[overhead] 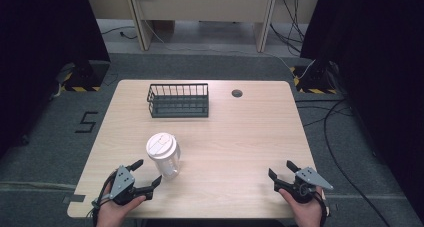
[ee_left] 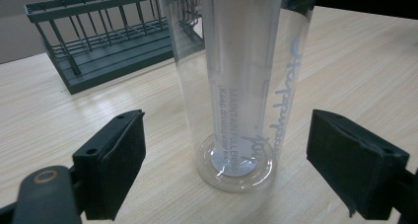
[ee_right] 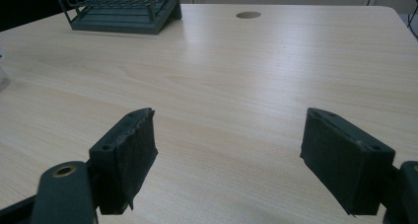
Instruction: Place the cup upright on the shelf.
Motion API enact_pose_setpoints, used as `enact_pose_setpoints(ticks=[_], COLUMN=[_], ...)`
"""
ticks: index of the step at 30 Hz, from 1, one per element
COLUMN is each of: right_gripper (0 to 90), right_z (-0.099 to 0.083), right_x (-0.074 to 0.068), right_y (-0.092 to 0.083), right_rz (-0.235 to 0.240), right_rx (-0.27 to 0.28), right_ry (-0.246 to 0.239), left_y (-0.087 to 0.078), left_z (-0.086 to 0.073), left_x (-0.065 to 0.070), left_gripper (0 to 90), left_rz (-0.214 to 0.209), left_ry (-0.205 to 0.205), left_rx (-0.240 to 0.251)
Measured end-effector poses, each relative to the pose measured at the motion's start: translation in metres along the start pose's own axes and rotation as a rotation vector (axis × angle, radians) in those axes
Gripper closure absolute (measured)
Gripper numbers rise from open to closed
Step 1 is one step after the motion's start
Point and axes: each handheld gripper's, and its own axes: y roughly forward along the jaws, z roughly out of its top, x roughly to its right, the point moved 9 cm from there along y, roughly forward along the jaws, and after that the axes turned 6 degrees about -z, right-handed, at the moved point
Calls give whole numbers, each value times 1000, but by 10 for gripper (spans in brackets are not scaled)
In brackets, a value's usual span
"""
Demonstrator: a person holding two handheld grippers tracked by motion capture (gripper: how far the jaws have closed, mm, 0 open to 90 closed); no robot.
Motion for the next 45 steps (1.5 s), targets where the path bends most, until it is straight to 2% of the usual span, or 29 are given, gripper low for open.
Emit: enact_pose_setpoints(ticks=[14, 20, 27, 38, 45], right_gripper=[214, 212, 213, 212, 213], right_z=[-1, 0, -1, -1, -1], right_x=[-2, -1, -1, -3, -3], right_y=[1, 1, 2, 3, 3], right_rz=[6, 11, 14, 18, 23], right_rx=[-13, -11, -18, -22, -23], right_ry=[-5, 11, 11, 5, 1], left_y=[4, 7, 12, 32, 44], left_z=[1, 0, 1, 10, 12], left_x=[3, 6, 10, 8, 3], left_gripper=[145, 144, 144, 145, 143], left_rz=[-9, -4, -15, -40, -46], left_ry=[-15, -31, -17, -29, -32], left_rx=[6, 2, -5, 2, 6])
